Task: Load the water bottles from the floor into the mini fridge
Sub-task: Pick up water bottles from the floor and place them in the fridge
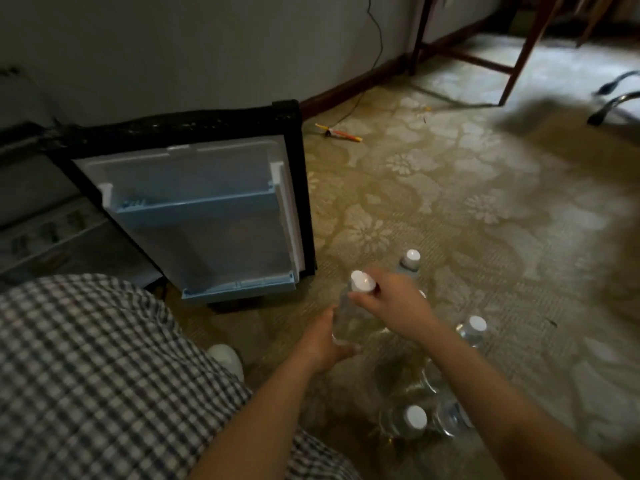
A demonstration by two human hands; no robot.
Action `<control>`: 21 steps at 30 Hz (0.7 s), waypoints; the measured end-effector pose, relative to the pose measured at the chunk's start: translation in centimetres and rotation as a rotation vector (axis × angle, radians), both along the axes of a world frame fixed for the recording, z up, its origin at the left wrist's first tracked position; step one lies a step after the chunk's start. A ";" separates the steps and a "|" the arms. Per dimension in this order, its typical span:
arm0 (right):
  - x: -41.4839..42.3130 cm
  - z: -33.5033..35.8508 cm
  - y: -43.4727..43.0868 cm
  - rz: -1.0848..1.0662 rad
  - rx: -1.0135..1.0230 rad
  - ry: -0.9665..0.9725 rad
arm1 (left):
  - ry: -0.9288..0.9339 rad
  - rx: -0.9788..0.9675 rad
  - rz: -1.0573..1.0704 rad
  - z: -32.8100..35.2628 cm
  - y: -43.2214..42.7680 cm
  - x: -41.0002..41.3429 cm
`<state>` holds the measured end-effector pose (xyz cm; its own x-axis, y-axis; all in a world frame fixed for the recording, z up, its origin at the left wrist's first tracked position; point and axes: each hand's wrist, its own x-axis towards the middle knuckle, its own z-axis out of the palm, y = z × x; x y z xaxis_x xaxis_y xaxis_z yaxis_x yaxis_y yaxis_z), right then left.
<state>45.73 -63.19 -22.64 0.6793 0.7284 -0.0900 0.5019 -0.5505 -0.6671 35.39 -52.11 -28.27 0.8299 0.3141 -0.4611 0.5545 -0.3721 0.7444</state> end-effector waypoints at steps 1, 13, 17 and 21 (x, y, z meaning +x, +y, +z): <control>-0.2 1.6 0.7 0.010 0.038 -0.016 | -0.067 -0.017 0.027 1.0 0.6 -0.1; -2.5 15.5 9.7 0.154 0.339 -0.209 | -0.534 0.048 0.296 12.0 8.5 -2.3; -4.3 19.1 13.5 0.170 0.491 -0.187 | -0.580 0.125 0.333 15.8 12.3 -4.5; -6.1 21.6 17.8 0.248 0.532 -0.183 | -0.611 0.227 0.409 19.2 16.4 -7.5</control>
<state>39.68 -45.35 -1.01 0.4536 0.7800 0.4311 0.7050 -0.0180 -0.7090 27.87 -35.74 -9.11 0.7139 0.6830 0.1542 0.1955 -0.4059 0.8928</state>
